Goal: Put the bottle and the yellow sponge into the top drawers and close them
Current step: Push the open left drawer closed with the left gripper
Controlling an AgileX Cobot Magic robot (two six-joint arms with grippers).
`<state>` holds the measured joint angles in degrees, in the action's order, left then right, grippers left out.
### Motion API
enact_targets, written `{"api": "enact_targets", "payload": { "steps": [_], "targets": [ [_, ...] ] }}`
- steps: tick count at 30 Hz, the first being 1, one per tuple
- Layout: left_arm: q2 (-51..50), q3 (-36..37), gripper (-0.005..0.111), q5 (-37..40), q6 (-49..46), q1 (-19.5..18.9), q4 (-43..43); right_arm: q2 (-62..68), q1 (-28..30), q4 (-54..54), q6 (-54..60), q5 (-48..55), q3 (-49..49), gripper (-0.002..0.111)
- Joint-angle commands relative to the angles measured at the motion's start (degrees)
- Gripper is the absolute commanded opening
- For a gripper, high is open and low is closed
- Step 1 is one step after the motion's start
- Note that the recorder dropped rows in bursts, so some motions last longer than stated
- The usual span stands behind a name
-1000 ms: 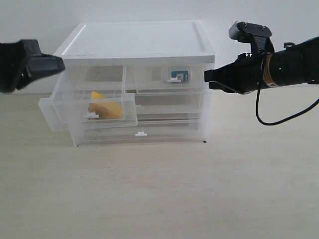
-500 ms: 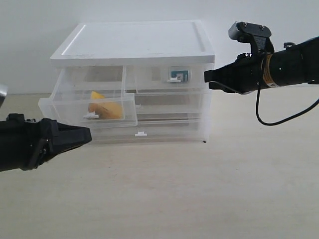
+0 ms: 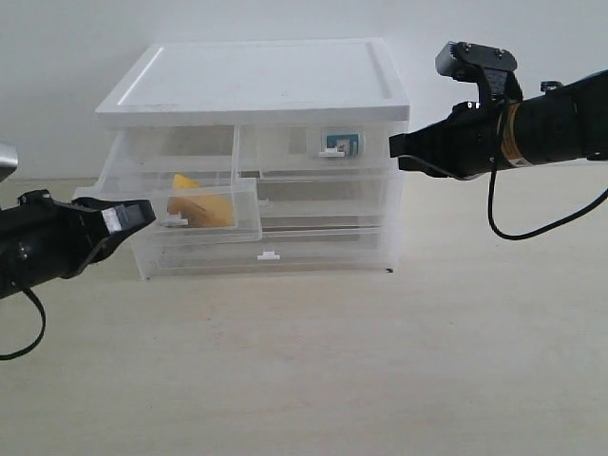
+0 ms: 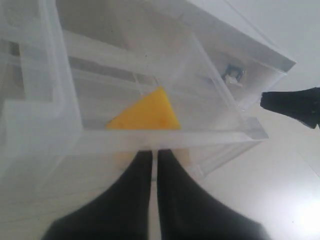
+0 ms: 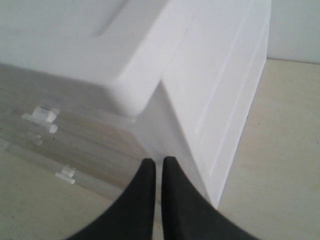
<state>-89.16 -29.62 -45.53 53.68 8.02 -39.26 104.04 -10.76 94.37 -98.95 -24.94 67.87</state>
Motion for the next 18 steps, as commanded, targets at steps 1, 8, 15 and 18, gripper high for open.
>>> {"api": "enact_targets", "payload": {
  "steps": [1,8,15,18],
  "targets": [
    [-2.58,-3.47,0.004,-1.15,-0.05,0.29,0.85,-0.28,-0.03,0.59,0.21,-0.73,0.16,0.0],
    [-4.52,-7.5,0.004,-2.03,1.5,0.29,0.85,-0.28,-0.03,0.59,0.09,-0.34,0.16,0.0],
    [-5.2,-13.22,0.004,6.68,1.62,0.29,0.95,-0.28,-0.03,0.46,0.2,-0.33,0.16,0.0],
    [-6.94,-16.19,0.004,9.28,1.62,0.29,0.95,-0.28,-0.03,0.66,0.2,-0.9,0.16,0.0]
  ]
}}
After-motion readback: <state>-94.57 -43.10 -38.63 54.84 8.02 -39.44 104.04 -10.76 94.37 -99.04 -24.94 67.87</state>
